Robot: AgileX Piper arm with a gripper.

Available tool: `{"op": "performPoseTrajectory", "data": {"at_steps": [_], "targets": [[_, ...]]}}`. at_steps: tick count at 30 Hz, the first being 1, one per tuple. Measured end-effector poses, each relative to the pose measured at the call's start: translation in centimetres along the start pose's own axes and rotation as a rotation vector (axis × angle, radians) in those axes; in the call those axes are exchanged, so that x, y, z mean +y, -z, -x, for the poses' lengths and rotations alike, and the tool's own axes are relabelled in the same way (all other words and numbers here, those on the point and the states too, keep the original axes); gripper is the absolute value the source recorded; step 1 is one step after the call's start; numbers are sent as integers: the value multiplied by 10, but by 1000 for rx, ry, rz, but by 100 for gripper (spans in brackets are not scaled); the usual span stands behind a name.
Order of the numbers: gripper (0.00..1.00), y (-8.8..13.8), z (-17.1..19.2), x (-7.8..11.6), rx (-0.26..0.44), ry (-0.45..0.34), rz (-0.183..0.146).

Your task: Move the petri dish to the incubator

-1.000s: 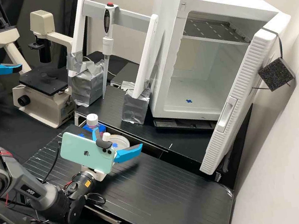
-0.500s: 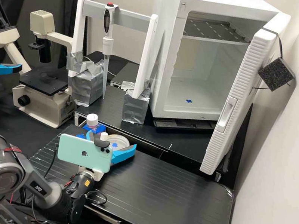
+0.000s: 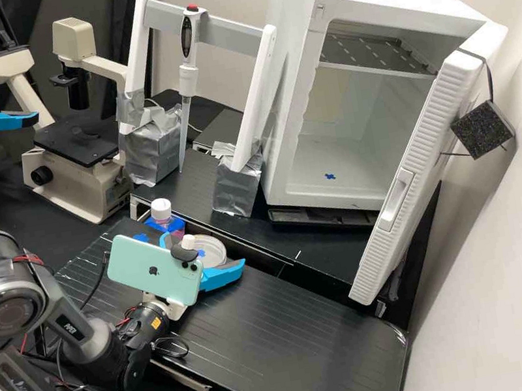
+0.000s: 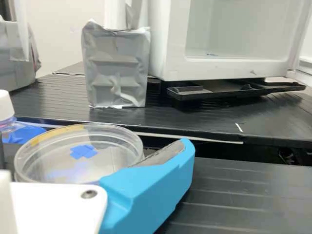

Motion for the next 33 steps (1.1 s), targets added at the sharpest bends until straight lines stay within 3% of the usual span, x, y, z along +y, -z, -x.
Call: {"op": "performPoseTrajectory", "data": {"at_steps": [20, 21, 33], "targets": [[100, 0, -8, -5, -33, -45, 16], [0, 0, -8, -5, -33, -45, 16], [0, 0, -8, -5, -33, -45, 16]]}}
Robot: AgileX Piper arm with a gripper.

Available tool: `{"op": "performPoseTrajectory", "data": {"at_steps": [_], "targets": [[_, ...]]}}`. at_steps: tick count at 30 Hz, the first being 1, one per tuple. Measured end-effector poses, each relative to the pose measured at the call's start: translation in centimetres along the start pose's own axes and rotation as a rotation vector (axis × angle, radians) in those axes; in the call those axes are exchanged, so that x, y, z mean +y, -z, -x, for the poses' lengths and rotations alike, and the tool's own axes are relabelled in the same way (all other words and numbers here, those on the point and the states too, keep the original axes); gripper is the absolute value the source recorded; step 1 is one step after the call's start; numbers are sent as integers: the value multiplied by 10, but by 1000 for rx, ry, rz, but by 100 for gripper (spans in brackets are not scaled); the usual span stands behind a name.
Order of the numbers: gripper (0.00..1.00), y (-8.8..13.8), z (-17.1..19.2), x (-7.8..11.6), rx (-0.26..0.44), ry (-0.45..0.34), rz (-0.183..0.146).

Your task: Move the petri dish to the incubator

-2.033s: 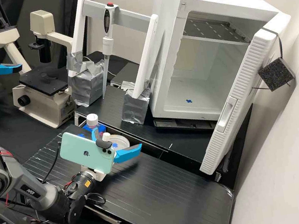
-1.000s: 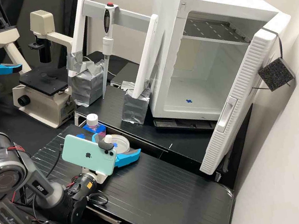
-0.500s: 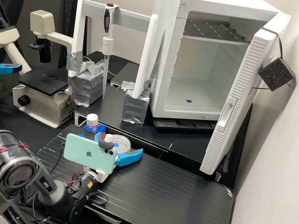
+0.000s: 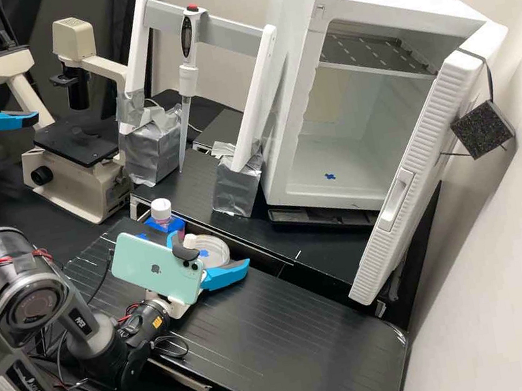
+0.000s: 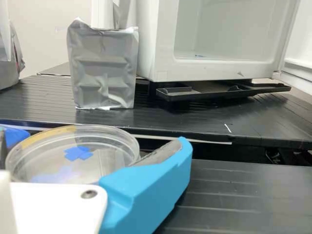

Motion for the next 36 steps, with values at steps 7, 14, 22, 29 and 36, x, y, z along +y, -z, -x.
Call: {"op": "performPoseTrajectory", "data": {"at_steps": [7, 14, 22, 29, 36], "targets": [[0, 0, 0, 0, 0, 0, -2], [0, 0, 0, 0, 0, 0, -2], [0, 0, 0, 0, 0, 0, -6], [0, 0, 0, 0, 0, 0, -6], [0, -2, 3, 6, -15, -16, -43]]}}
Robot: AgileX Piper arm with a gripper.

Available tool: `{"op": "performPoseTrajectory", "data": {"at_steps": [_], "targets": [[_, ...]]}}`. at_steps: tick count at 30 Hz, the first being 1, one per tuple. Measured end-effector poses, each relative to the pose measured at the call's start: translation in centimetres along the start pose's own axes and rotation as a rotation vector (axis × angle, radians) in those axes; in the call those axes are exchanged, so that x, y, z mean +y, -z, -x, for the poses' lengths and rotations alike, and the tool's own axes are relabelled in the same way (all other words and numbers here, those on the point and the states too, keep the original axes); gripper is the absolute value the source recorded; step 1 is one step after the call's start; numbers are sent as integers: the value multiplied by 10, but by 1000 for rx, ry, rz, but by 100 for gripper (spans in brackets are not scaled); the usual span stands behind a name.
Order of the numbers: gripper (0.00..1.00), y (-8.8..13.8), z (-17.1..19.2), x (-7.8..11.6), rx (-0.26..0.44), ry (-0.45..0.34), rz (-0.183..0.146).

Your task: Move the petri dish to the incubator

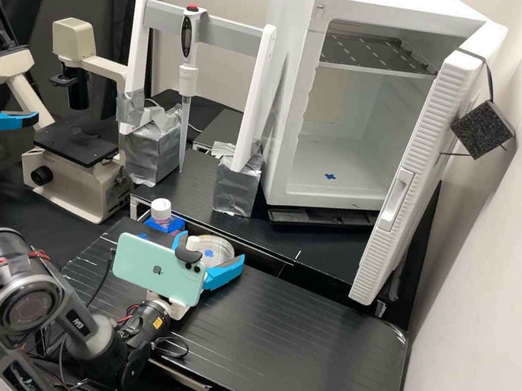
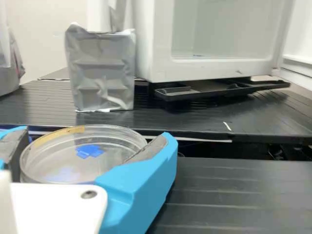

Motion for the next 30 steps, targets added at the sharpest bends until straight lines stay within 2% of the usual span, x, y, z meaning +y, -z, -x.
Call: {"op": "performPoseTrajectory", "data": {"at_steps": [8, 12, 22, 30], "targets": [[0, -6, 6, 19, -54, -116, -57], [0, -8, -1, 34, -58, -173, -63], [0, -16, -55, 88, -30, -346, -64], [0, -18, -120, 117, 28, -386, -65]]}}
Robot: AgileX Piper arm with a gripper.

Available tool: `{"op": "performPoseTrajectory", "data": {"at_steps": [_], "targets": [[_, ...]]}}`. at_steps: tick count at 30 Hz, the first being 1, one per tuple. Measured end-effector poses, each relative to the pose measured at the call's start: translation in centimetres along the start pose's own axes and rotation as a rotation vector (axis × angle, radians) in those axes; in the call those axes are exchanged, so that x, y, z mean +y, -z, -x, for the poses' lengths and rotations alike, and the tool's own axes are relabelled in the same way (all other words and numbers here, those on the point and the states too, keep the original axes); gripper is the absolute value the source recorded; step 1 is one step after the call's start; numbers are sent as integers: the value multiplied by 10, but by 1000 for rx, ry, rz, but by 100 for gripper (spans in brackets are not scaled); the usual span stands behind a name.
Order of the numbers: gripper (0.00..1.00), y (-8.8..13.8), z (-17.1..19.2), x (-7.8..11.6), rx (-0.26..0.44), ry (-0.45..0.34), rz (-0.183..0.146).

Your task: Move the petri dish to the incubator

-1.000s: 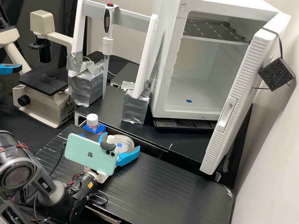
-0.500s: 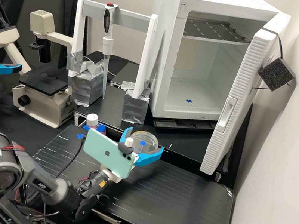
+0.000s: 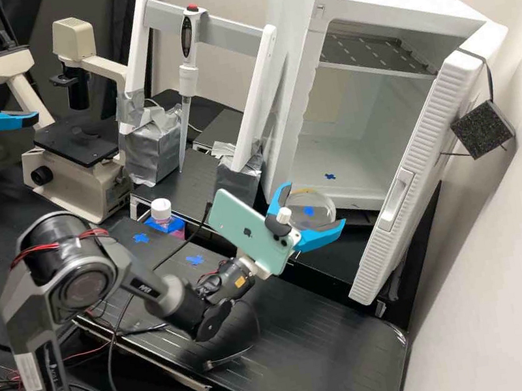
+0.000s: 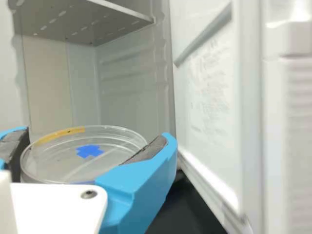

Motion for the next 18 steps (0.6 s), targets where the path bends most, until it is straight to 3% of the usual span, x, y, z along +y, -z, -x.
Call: {"op": "performPoseTrajectory", "data": {"at_steps": [10, 18], "targets": [[0, -8, -80, 0, -63, 49, 22], [0, -12, -122, -4, -58, 88, -27]]}}
